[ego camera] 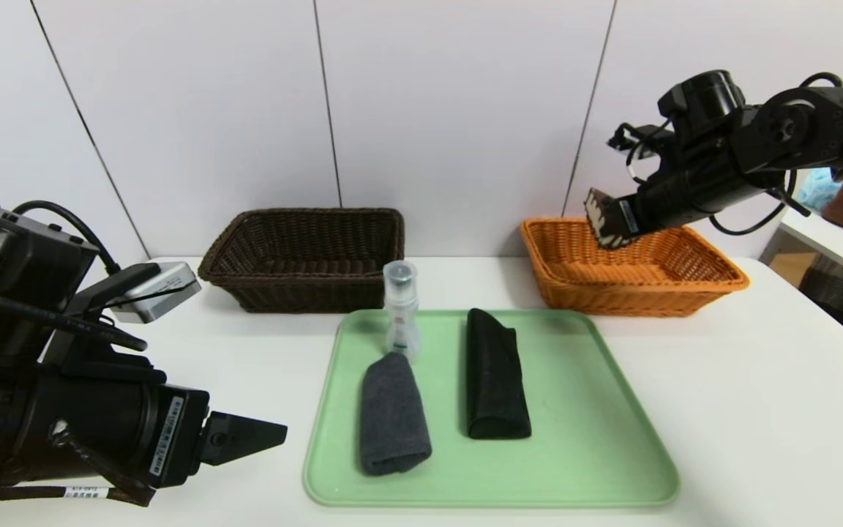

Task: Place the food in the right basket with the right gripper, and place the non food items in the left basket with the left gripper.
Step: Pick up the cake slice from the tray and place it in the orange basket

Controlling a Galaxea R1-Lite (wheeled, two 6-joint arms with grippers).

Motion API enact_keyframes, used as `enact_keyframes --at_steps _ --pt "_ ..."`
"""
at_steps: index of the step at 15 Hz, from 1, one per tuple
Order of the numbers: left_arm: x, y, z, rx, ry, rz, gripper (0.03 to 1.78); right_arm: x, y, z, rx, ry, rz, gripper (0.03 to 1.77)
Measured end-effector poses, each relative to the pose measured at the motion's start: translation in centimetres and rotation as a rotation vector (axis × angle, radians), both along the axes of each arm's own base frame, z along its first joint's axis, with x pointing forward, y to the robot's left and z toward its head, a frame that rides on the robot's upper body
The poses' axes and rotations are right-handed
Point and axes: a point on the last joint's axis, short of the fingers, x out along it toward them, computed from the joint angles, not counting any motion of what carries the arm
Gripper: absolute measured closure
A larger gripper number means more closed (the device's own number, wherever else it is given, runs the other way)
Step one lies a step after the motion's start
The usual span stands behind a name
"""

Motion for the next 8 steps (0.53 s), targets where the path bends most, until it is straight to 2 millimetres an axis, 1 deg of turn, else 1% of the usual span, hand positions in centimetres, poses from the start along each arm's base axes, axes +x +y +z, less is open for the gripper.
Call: enact_keyframes --at_steps 3,8 --pt "0.1 0.0 0.1 -0.002 -0.005 0.000 0.12 0.7 -0.2 -1.4 -0.005 0.044 -0.011 1.03" --pt "0.1 -0.1 0.1 -0.002 -0.005 0.000 0.12 1.3 -0.2 -2.5 -0.008 0.072 -0.010 1.03"
